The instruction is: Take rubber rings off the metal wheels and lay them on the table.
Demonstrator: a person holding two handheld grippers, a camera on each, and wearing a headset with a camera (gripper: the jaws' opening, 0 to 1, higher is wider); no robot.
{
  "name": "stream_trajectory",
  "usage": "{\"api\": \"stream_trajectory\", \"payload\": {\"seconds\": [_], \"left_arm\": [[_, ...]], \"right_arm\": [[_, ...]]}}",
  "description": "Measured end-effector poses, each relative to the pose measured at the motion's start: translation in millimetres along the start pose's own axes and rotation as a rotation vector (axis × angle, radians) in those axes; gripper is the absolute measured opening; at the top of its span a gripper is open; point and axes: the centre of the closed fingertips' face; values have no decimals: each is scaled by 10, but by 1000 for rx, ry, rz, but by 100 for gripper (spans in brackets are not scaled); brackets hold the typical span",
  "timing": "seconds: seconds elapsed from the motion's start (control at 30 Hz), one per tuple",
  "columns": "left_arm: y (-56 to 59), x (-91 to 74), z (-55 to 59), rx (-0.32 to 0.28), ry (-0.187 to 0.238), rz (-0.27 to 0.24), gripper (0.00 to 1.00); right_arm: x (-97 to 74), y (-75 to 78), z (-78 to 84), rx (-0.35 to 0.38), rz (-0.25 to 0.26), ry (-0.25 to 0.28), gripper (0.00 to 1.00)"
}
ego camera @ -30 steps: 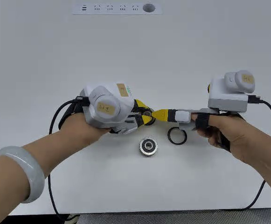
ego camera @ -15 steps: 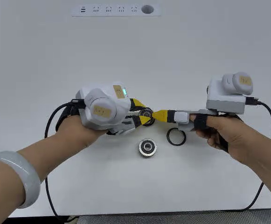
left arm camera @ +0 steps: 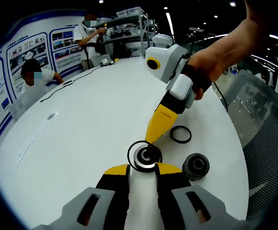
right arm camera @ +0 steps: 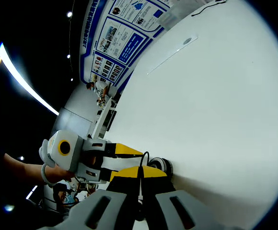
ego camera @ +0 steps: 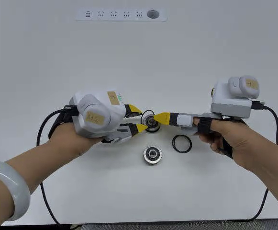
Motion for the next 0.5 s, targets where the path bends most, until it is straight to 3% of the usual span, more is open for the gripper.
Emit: {"api": "stream_trajectory", "payload": {"seconds": [0.5], "left_arm": [[13,-99,106,-23,-8,-13,32]], "right_arm": [[-228,-65,5,22,-3,50,2]]}}
Point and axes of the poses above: the centre of the closed fingertips' face, and the gripper's own axes: x roughly forward along the fingers, y roughly to its right, z roughly out of its underside, and after that the axes turned 2 degrees about -x, right-handed
